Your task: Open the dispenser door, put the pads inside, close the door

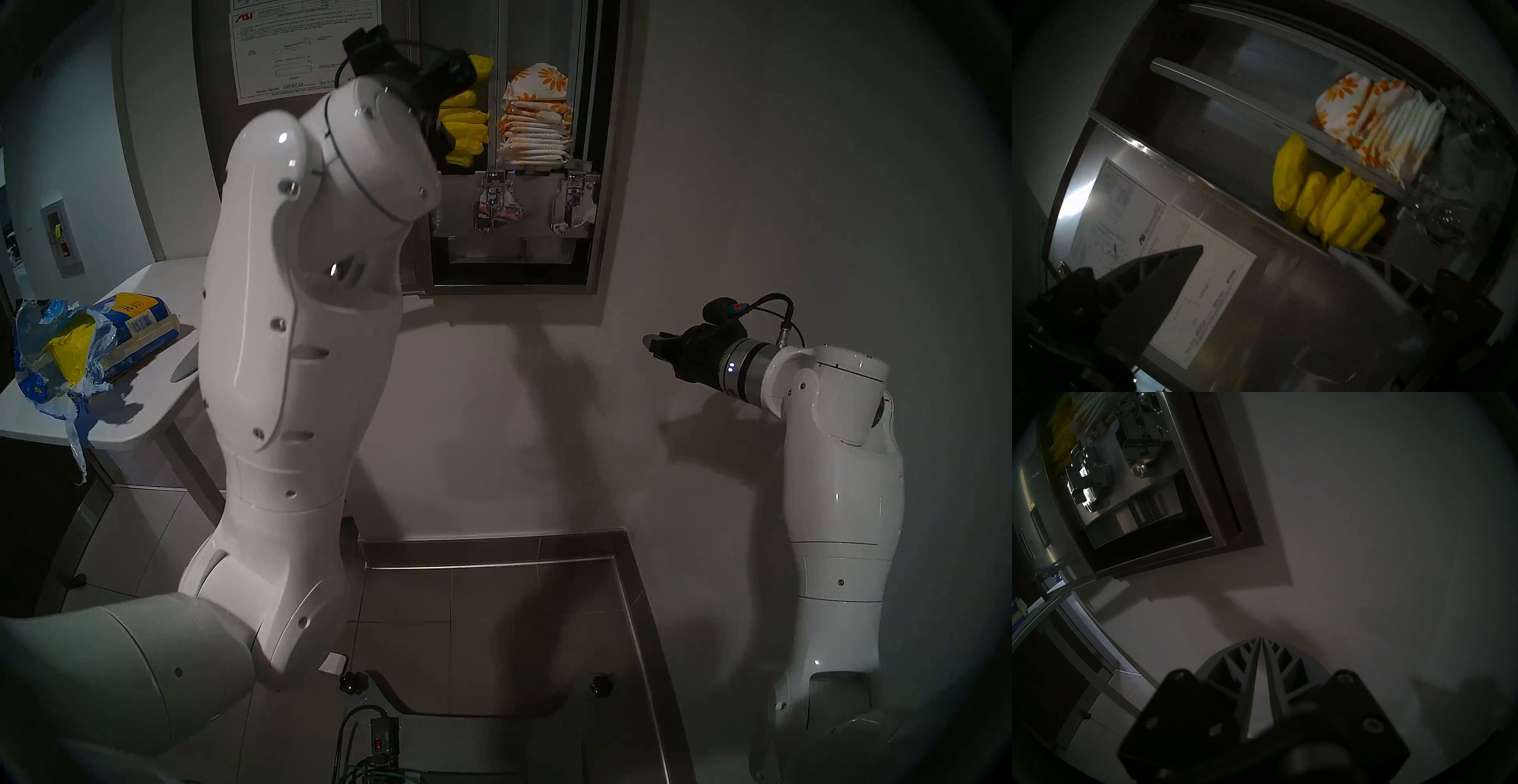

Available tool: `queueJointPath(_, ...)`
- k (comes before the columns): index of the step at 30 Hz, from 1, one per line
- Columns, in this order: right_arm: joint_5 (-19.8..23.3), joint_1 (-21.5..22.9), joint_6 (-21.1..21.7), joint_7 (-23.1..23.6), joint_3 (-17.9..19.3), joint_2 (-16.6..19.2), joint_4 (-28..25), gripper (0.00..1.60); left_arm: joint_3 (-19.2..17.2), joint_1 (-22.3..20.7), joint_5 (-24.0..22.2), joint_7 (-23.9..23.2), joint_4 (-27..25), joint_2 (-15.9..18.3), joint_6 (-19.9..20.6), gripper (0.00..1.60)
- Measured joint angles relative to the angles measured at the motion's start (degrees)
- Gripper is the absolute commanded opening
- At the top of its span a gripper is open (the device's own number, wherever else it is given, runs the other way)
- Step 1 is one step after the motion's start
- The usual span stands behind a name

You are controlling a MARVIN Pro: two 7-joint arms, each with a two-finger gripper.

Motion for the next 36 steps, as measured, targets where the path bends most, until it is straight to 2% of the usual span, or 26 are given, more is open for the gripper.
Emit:
queueJointPath(3, 0.0, 0.0, 0.0, 0.0, 0.0, 0.0, 0.0, 0.52, 0.9, 4.0, -1.7, 1.1, -2.4, 2.9, -0.6, 1.60)
queueJointPath(12, 0.0, 0.0, 0.0, 0.0, 0.0, 0.0, 0.0, 0.52, 2.2, 11.7, -5.4, 4.0, -6.0, 8.5, -2.1, 1.60)
queueJointPath(18, 0.0, 0.0, 0.0, 0.0, 0.0, 0.0, 0.0, 0.52, 1.9, 17.5, -9.2, 8.0, -8.1, 12.1, -3.3, 1.60)
queueJointPath(24, 0.0, 0.0, 0.0, 0.0, 0.0, 0.0, 0.0, 0.52, 0.9, 21.8, -12.2, 11.9, -10.0, 13.7, -5.3, 1.60)
queueJointPath(26, 0.0, 0.0, 0.0, 0.0, 0.0, 0.0, -0.1, 0.52, 0.1, 24.4, -14.2, 14.4, -10.9, 14.5, -7.3, 1.60)
queueJointPath(30, 0.0, 0.0, 0.0, 0.0, 0.0, 0.0, -0.1, 0.52, -0.9, 26.6, -16.3, 17.0, -11.4, 15.0, -9.6, 1.60)
queueJointPath(36, 0.0, 0.0, 0.0, 0.0, 0.0, 0.0, -0.1, 0.52, -3.2, 30.3, -20.7, 22.7, -11.6, 15.3, -15.6, 1.60)
